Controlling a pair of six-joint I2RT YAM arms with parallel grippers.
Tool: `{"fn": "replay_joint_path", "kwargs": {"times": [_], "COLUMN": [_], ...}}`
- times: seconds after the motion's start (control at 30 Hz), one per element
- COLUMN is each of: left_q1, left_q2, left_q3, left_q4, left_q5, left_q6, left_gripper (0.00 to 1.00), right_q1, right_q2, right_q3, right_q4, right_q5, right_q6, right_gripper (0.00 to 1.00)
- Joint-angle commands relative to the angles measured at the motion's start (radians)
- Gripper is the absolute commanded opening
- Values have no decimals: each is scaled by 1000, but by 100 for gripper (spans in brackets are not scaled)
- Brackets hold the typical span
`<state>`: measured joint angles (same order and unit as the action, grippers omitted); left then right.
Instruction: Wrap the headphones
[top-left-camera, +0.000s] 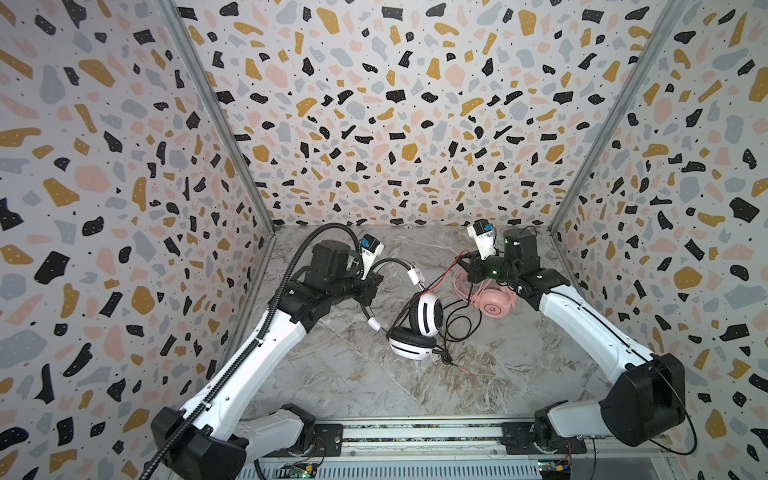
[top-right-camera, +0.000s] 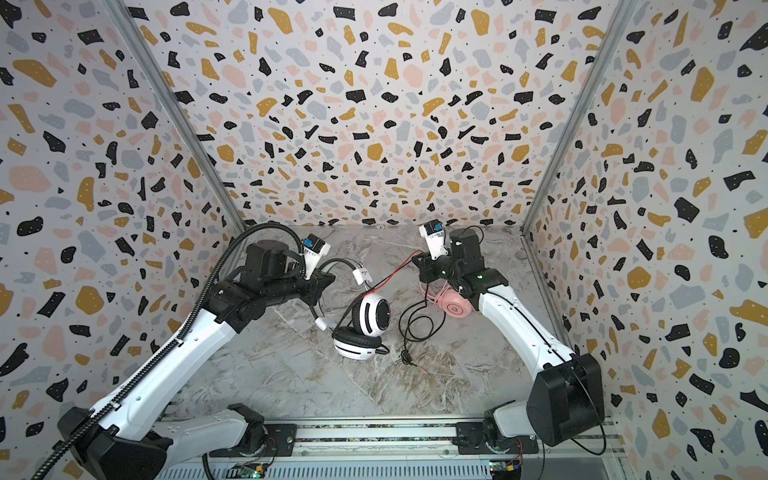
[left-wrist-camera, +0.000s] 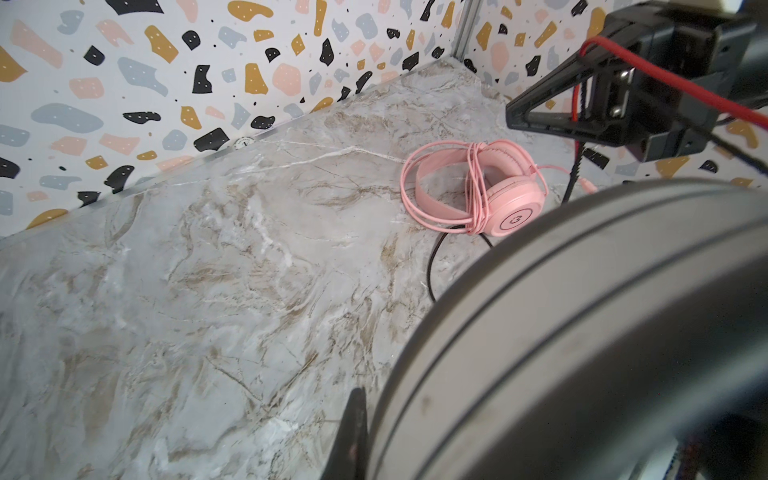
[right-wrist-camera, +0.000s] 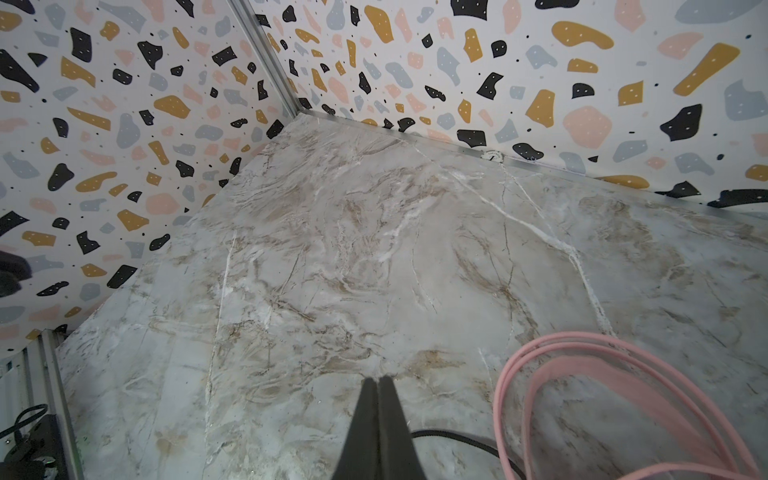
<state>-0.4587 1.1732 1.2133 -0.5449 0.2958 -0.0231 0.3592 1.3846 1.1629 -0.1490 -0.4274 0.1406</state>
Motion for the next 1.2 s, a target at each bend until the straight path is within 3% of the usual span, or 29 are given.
{"fn": "replay_joint_path", "kwargs": {"times": [0.0, 0.23, 0.33, 0.67, 0.83, 1.17], "left_q1": [12, 25, 39, 67, 69, 104], "left_q2": [-36, 10, 13, -15, -3, 11], "left_q3": [74, 106, 96, 114, 165, 235], "left_q4": [101, 147, 212, 472, 473, 501], "left_q5": [168, 442, 494, 479, 466, 459], "left_q6": [-96, -187, -261, -515, -545, -632], "left_gripper": [0, 0, 0, 0, 0, 0], "right_q1": [-8, 8, 40, 163, 186, 221], "right_q2": [11, 49, 68, 109, 163, 291], "right_q3": [-1, -26, -35, -113, -136, -162], "right_q4": [51, 126, 140, 311, 425, 561], "right_q5": [-25, -78, -79, -121, -152, -160], "right_q6": [25, 73, 76, 154, 213, 256], "right_gripper": [3, 3, 4, 18, 22, 21]}}
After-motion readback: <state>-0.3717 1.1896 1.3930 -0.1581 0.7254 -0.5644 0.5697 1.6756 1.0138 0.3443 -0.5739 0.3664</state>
